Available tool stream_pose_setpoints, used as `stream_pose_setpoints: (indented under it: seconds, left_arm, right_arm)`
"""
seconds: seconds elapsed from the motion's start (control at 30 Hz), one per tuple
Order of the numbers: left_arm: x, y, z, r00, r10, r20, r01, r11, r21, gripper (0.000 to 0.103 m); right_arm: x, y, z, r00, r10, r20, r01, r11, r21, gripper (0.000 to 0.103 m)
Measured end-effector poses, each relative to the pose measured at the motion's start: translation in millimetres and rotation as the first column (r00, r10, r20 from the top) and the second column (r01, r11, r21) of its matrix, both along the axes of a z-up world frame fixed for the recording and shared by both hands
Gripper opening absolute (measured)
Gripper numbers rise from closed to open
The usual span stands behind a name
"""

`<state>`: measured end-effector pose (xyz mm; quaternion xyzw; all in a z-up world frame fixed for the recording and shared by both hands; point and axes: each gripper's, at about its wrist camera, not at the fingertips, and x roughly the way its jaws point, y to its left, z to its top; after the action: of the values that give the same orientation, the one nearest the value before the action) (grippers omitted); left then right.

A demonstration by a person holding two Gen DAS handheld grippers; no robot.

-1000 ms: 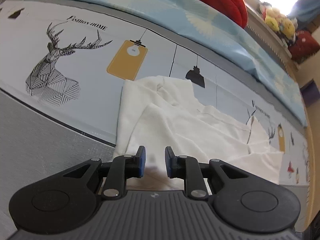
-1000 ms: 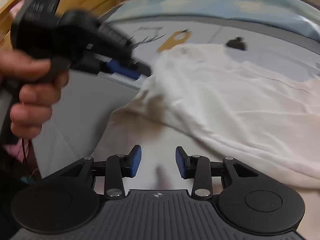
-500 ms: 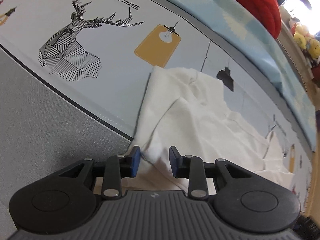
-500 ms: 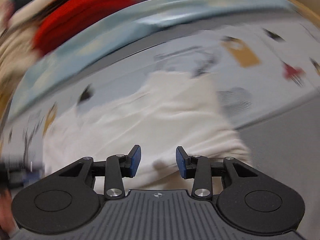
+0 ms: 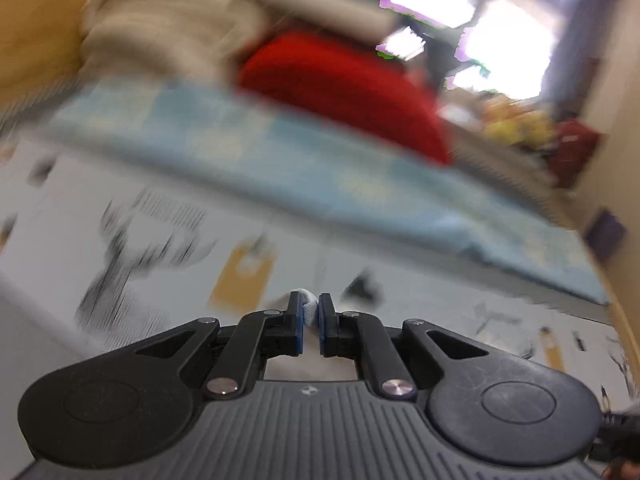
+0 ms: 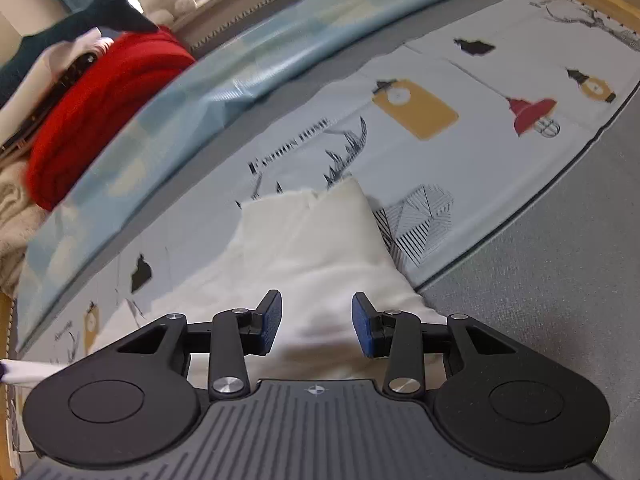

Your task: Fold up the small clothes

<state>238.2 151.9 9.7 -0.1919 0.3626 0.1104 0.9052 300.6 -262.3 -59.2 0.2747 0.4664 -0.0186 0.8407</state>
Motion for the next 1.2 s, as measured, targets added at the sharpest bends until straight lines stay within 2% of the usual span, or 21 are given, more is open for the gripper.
stream_pose_setpoints:
  seconds: [0.03,0.1,0.17,0.2,0.3,0.37,0.4,0.5,0.53,0.6,0.67,0.73,0.87,0.93,1.0,1.1,1.2]
  left_arm:
    - [2.1,10.0,-14.0,0.995,0.034,-0.089,-0.038,0.998,-0.046,0.007]
    - [5.8,27.3,-47.9,0.958,0.050,-0.282,-0.092,0.986,-0.139,0.008]
    - [6.0,35.9,-62.3,0.935,0.053,-0.351,-0.118,0.979,-0.167,0.008]
    - [5.5,36.5,-60.5,0.934,0.066,-0.351,-0.119,0.984,-0.133,0.008]
    - [4.5,33.8,-44.5,0.956,0.085,-0.280,-0.103,0.993,-0.051,0.009]
    - [4.8,32.3,-40.5,0.967,0.061,-0.247,-0.082,0.994,-0.074,0.009]
    - [6.4,30.9,-41.9,0.968,0.038,-0.248,-0.064,0.993,-0.097,0.009]
    - [12.1,25.9,-56.5,0.956,-0.004,-0.294,-0.049,0.983,-0.175,0.009]
    - [15.8,25.8,-63.5,0.948,-0.011,-0.318,-0.054,0.979,-0.194,0.011]
    - [17.2,26.7,-77.7,0.928,-0.013,-0.372,-0.063,0.980,-0.191,0.012]
    - [17.2,27.5,-86.3,0.912,-0.022,-0.409,-0.054,0.983,-0.174,0.012]
    - [17.7,28.8,-85.0,0.915,-0.031,-0.403,-0.044,0.983,-0.176,0.012]
    - [10.6,24.8,-66.3,0.934,-0.061,-0.351,0.003,0.987,-0.161,0.012]
    - [9.2,21.4,-54.0,0.948,-0.086,-0.305,0.043,0.988,-0.145,0.012]
    - [1.0,15.4,-38.3,0.961,-0.120,-0.250,0.099,0.990,-0.095,0.012]
    - [-27.1,5.4,-11.0,0.968,-0.166,-0.190,0.171,0.985,0.009,0.014]
    - [-57.9,-0.9,8.5,0.958,-0.213,-0.190,0.225,0.973,0.046,0.015]
  right_arm:
    - [0.7,-1.4,-6.5,1.000,-0.010,-0.028,0.010,1.000,0.001,0.041]
    - [-1.3,-5.7,-18.4,0.993,-0.048,-0.105,0.046,0.999,-0.020,0.041]
    - [-4.0,-10.6,-30.1,0.980,-0.076,-0.184,0.066,0.996,-0.061,0.040]
    - [-5.0,-12.8,-34.3,0.973,-0.089,-0.213,0.072,0.994,-0.085,0.041]
    - [-7.9,-16.9,-34.7,0.964,-0.135,-0.230,0.105,0.985,-0.136,0.041]
    - [-10.4,-15.7,-23.2,0.970,-0.170,-0.171,0.140,0.974,-0.176,0.041]
    - [-11.7,-15.1,-17.1,0.975,-0.181,-0.126,0.160,0.974,-0.161,0.041]
    - [-11.9,-9.2,-7.6,0.990,-0.141,-0.005,0.141,0.989,-0.042,0.041]
    - [-10.5,-7.4,-8.9,0.992,-0.124,0.004,0.124,0.992,-0.008,0.041]
    - [-6.4,-8.6,-22.9,0.992,-0.116,-0.058,0.119,0.992,0.049,0.041]
    - [-6.4,-12.7,-43.0,0.972,-0.155,-0.177,0.158,0.987,0.006,0.037]
    - [-10.2,-18.5,-50.0,0.964,-0.191,-0.187,0.193,0.981,-0.011,0.034]
    - [-8.4,-15.8,-29.9,0.977,-0.183,-0.112,0.173,0.980,-0.098,0.037]
    - [-10.4,-24.2,-26.9,0.969,-0.212,-0.125,0.207,0.977,-0.051,0.037]
    - [-16.5,-31.9,-15.3,0.963,-0.244,-0.113,0.242,0.970,-0.028,0.037]
    - [-32.0,-31.7,23.4,0.975,-0.223,-0.010,0.223,0.974,-0.031,0.037]
    - [-58.9,-35.8,63.0,0.986,-0.147,0.076,0.150,0.988,-0.037,0.037]
